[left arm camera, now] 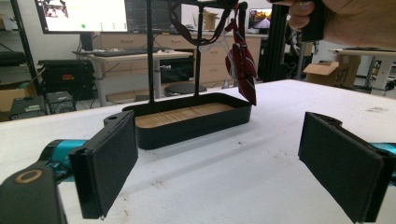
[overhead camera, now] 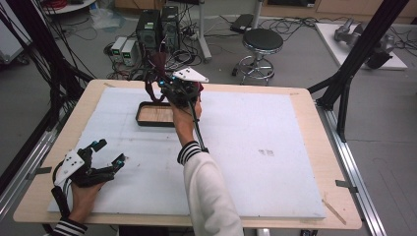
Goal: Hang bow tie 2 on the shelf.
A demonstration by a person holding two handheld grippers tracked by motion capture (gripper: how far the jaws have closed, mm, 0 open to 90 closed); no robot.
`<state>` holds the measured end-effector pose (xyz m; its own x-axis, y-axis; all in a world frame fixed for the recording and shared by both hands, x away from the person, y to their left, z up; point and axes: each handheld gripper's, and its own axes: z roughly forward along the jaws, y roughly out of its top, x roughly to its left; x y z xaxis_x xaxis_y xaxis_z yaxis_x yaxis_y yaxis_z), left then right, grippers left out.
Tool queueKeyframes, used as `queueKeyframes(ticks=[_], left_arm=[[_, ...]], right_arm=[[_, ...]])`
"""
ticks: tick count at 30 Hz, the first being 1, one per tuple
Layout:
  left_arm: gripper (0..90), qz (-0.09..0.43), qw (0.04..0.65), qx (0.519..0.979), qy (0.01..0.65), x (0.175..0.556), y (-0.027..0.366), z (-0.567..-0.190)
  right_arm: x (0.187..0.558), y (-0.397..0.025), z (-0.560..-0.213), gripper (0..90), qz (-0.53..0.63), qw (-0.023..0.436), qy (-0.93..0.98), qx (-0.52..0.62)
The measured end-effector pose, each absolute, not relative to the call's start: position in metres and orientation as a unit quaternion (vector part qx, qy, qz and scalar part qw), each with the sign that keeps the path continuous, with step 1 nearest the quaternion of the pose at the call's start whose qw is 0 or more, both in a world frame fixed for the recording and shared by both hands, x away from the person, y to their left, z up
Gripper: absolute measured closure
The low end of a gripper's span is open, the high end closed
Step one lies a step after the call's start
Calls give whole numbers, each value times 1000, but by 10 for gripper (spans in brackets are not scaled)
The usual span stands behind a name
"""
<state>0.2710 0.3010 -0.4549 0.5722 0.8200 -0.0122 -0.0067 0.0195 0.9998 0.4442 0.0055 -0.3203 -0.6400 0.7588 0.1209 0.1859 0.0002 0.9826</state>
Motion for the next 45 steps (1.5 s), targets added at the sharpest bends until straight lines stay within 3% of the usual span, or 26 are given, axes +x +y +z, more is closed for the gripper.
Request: queueKeyframes(ticks=[26, 45], left_arm=[[123, 325, 636, 617, 330, 271, 301, -455], [123, 325, 635, 619, 329, 271, 301, -455]], right_arm=[[458, 10, -326, 758, 606, 239, 667, 362], [456, 9, -323, 635, 604, 256, 669, 348]])
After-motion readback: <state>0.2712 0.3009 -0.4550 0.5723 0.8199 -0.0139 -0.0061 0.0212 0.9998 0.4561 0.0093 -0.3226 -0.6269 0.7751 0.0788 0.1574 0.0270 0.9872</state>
